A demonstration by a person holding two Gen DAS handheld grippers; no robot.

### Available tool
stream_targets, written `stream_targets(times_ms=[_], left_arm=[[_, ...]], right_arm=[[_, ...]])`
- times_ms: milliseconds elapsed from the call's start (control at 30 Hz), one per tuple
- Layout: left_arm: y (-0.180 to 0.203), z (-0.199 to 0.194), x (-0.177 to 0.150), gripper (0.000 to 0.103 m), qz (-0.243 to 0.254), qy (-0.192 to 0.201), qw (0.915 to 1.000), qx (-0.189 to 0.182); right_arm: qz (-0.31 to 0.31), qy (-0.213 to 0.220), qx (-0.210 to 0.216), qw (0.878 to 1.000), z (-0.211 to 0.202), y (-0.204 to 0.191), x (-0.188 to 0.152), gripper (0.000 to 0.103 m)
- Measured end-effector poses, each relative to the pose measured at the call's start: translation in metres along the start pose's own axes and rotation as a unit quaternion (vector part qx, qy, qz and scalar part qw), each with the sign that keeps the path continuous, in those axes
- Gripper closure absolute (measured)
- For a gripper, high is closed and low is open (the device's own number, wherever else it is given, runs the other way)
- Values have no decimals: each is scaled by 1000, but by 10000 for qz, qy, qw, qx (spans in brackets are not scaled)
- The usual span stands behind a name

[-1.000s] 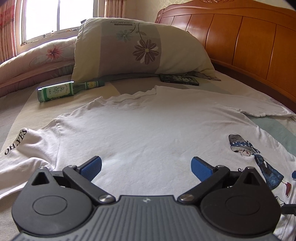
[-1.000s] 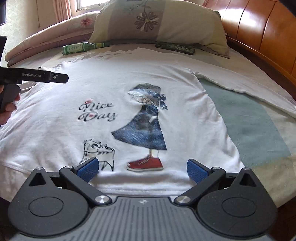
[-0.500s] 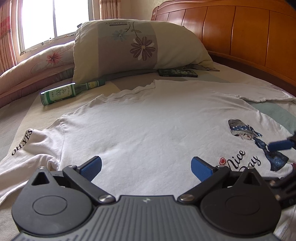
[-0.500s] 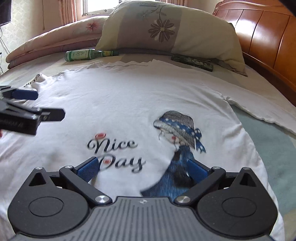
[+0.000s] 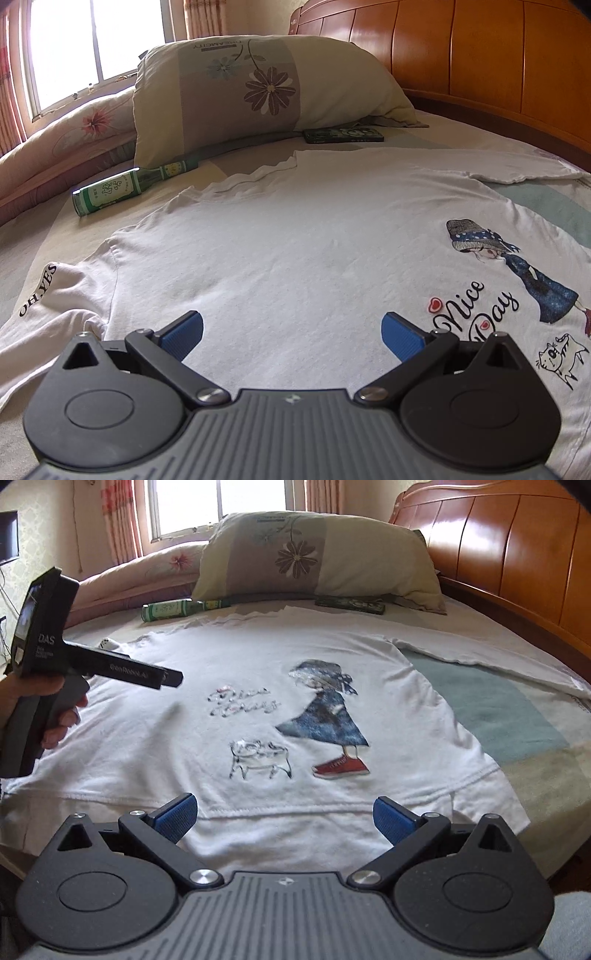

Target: Fold clothes

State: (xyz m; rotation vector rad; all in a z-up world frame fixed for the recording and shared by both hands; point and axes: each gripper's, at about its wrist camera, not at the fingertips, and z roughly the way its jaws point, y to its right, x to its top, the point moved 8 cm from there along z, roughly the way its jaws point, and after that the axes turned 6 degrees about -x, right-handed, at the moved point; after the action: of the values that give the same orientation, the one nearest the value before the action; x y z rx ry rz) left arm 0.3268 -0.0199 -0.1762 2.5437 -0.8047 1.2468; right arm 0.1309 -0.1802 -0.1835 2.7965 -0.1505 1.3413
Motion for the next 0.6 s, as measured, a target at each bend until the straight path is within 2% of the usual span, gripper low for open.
stream_targets(times_ms=[233,367,433,500,600], left_arm=[[-3,3,-1,1,-12,-38,10000,10],[-4,4,0,1,-44,-43,10000,21],[-5,4,0,1,-70,-42,10000,24],[-7,5,0,1,-103,-42,9999,24],[-10,5,-1,1,-159,-45,9999,21]], right_arm=[[-658,247,240,9972,23,-43,23,0],[-856,-126,240,9960,38,-53,10,0],[-828,-7,194,9964,29,-50,-1,0],[-651,-146,277,9974,18,-45,-8,0],[-984,-229,320,9944,6,-50,-8,0]])
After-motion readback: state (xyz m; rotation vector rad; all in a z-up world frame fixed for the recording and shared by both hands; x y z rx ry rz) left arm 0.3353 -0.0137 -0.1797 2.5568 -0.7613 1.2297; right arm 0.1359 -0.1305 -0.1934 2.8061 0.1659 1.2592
